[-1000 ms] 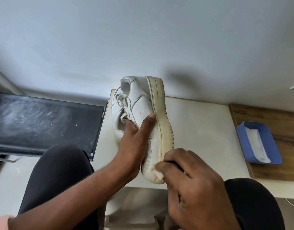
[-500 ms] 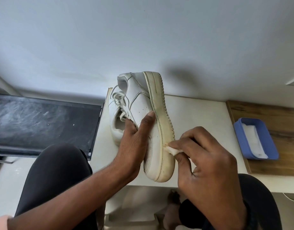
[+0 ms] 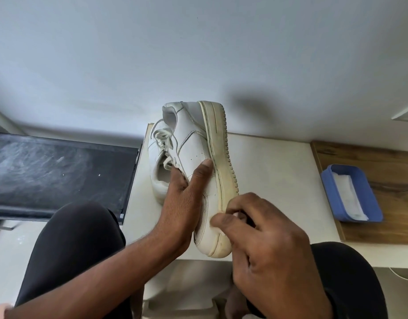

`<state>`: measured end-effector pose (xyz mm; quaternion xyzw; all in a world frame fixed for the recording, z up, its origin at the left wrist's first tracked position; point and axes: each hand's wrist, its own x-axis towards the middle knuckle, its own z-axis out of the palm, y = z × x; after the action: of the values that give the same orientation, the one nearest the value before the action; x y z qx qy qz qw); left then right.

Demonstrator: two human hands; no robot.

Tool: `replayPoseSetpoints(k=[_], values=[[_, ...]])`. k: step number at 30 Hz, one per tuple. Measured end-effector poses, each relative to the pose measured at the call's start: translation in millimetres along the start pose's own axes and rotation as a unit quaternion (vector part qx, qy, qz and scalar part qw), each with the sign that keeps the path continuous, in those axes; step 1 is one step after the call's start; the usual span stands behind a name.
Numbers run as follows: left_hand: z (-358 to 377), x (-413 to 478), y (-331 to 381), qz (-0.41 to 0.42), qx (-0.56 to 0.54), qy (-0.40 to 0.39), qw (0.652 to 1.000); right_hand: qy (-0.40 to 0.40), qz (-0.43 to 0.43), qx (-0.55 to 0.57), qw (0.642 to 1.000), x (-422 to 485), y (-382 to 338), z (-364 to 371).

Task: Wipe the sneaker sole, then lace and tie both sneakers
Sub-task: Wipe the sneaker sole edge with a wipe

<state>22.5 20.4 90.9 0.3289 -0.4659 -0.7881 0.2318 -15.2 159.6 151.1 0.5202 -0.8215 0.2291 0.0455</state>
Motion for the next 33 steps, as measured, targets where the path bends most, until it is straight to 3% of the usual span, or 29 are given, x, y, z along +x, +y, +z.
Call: replayPoseSetpoints(k=[6,10,15,21,33], values=[[-1,1,0,0.001,0.007,-0.006,1.000,0.015,0.048,0.015,0.999,6,15,-6],[0,-1,-2,0.009,0.018,-0.003,1.000,0.002,0.003,0.010,1.000,1,2,1],[-1,-2,-3,0.014,0.000,-0.005,1.000,0.059,0.047,0.015,0.997,9,17,-3],[0,-2,-3,0.020,-0.008,-0.006,1.000,-0.010,0.017,0.014,1.000,2,3,1],[1,-4,-3,0.047,0.022,-0.002,0.999,0.038,0.038,-0.006,0.999,10,17,5]])
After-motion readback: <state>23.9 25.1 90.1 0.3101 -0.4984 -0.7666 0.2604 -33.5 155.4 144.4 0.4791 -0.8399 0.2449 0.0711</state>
